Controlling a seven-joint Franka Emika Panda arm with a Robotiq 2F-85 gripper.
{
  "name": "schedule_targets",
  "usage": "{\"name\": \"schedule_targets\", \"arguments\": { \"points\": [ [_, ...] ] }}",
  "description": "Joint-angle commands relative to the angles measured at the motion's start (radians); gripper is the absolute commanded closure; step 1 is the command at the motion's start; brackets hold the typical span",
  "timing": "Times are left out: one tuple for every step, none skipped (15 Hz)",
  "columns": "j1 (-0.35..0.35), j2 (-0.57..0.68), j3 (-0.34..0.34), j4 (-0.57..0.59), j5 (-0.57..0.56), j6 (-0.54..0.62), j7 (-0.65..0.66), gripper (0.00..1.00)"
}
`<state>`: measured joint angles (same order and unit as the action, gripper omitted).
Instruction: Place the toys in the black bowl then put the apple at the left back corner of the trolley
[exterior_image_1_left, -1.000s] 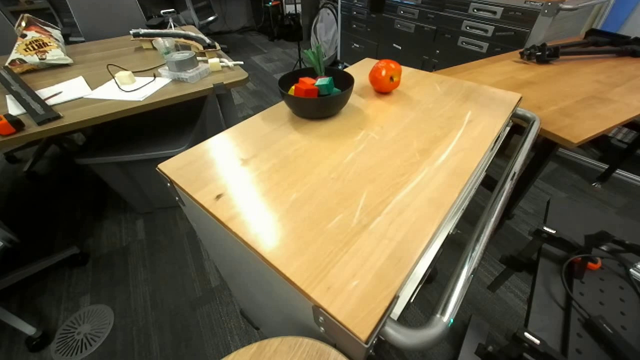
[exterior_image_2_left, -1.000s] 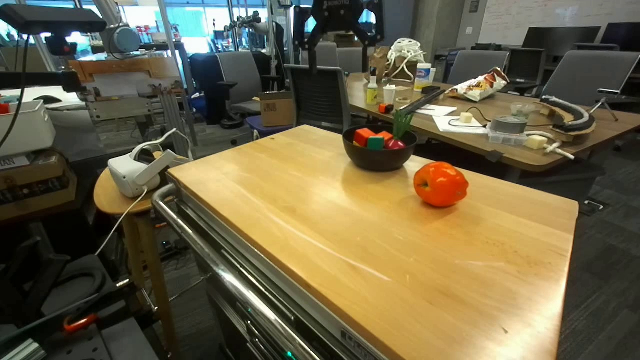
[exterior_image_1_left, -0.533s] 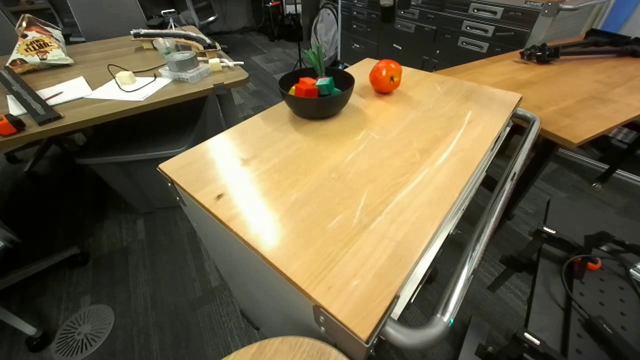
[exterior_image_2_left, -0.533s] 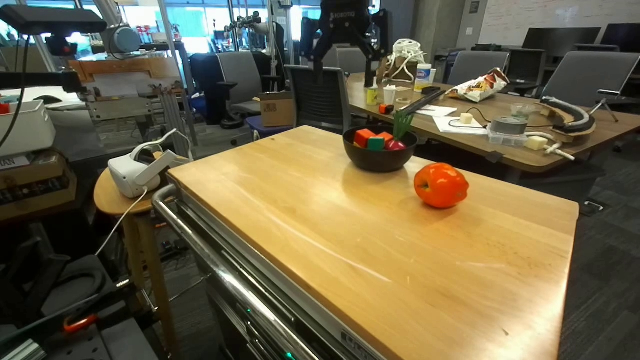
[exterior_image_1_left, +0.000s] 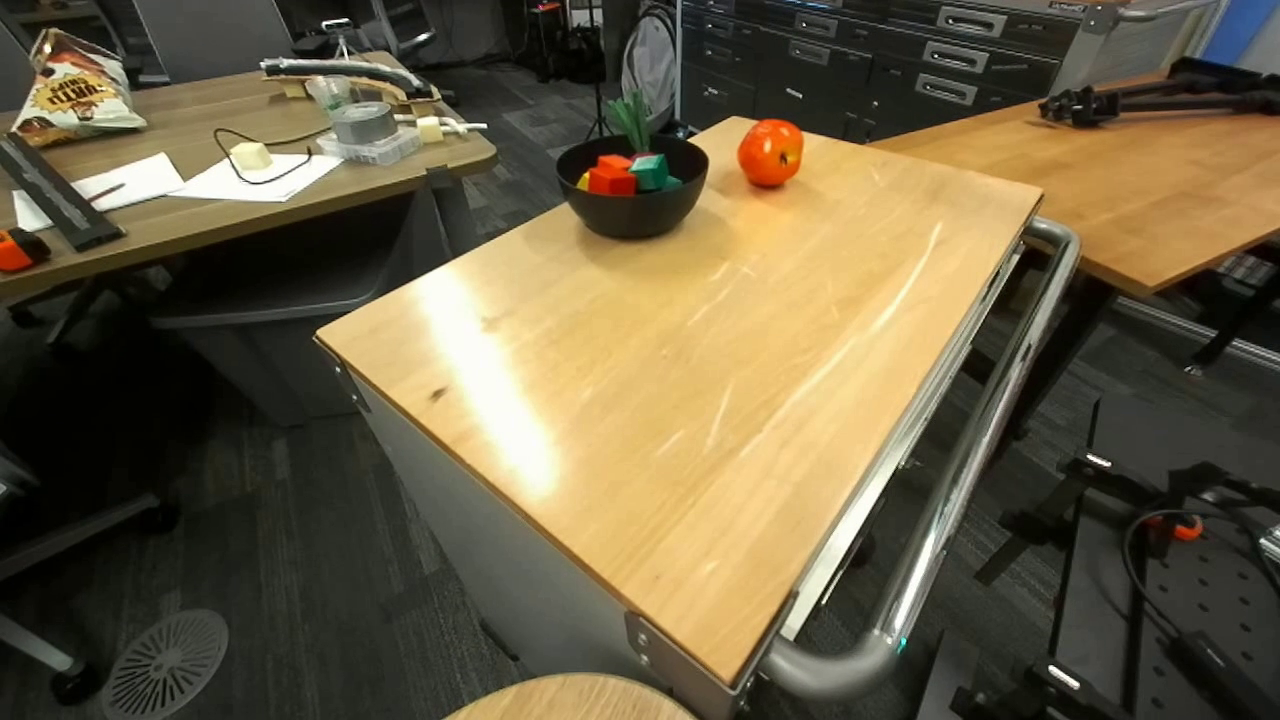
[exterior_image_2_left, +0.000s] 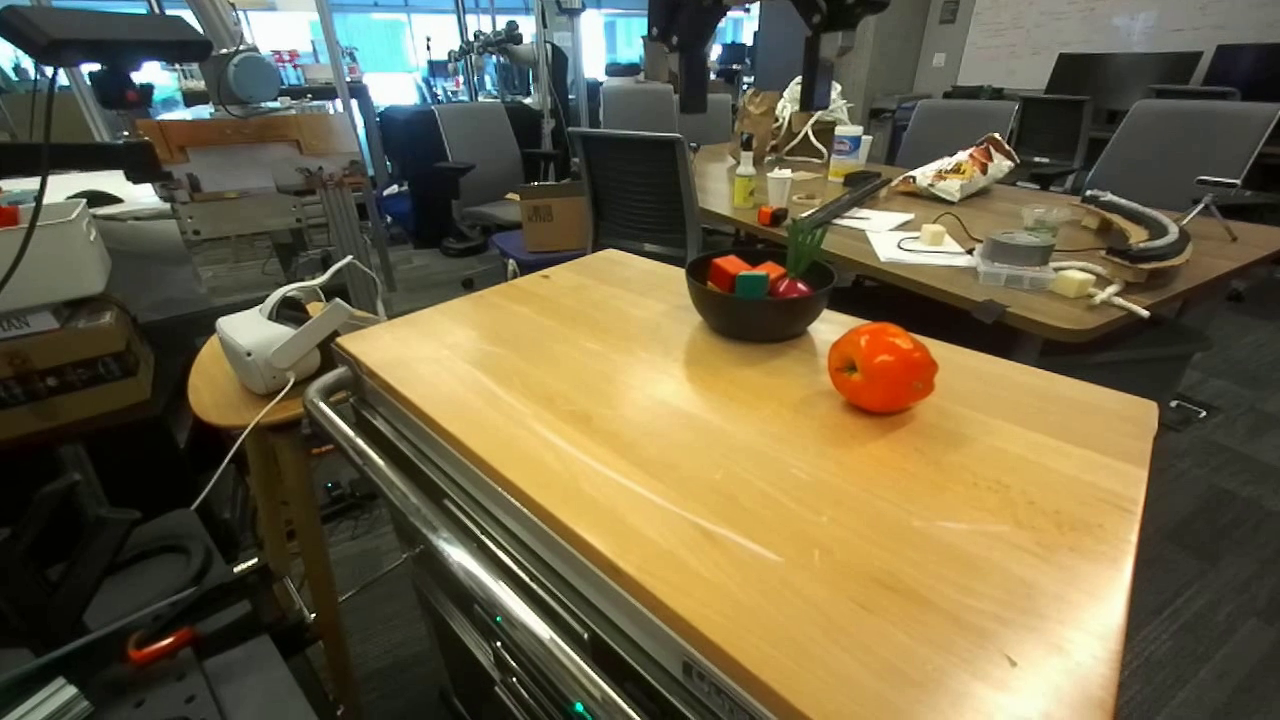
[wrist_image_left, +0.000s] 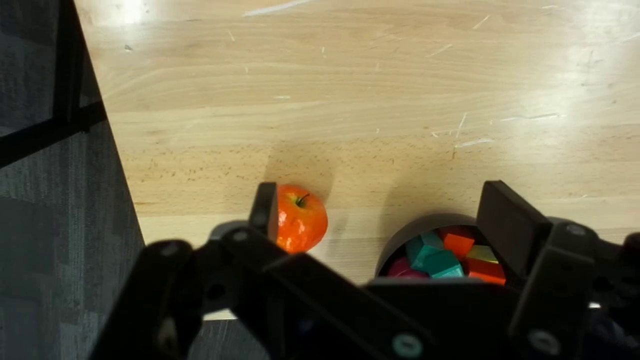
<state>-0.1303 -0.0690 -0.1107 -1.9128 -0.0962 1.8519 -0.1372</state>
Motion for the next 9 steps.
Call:
{"name": "schedule_targets", "arguments": {
  "points": [
    [0.005, 0.018, 0.004, 0.024, -0.007, -0.003, 0.157, 0.00],
    [0.005, 0.037, 0.003, 0.050, 0.007, -0.021, 0.197, 0.00],
    [0.001, 0.064, -0.001, 0.077, 0.018, -0.020, 0.245, 0.00],
    [-0.001, 0.086, -0.005, 0.103, 0.021, -0.036, 0.294, 0.00],
    [-0.004, 0.115, -0.010, 0.133, 0.031, -0.053, 0.335, 0.00],
    [-0.005, 0.141, -0.014, 0.155, 0.042, -0.061, 0.379, 0.00],
    [-0.007, 0.173, -0.019, 0.173, 0.053, -0.047, 0.423, 0.00],
    [-0.010, 0.204, -0.025, 0.189, 0.062, -0.030, 0.468, 0.00],
    [-0.012, 0.236, -0.032, 0.204, 0.075, -0.017, 0.508, 0.00]
  ]
}}
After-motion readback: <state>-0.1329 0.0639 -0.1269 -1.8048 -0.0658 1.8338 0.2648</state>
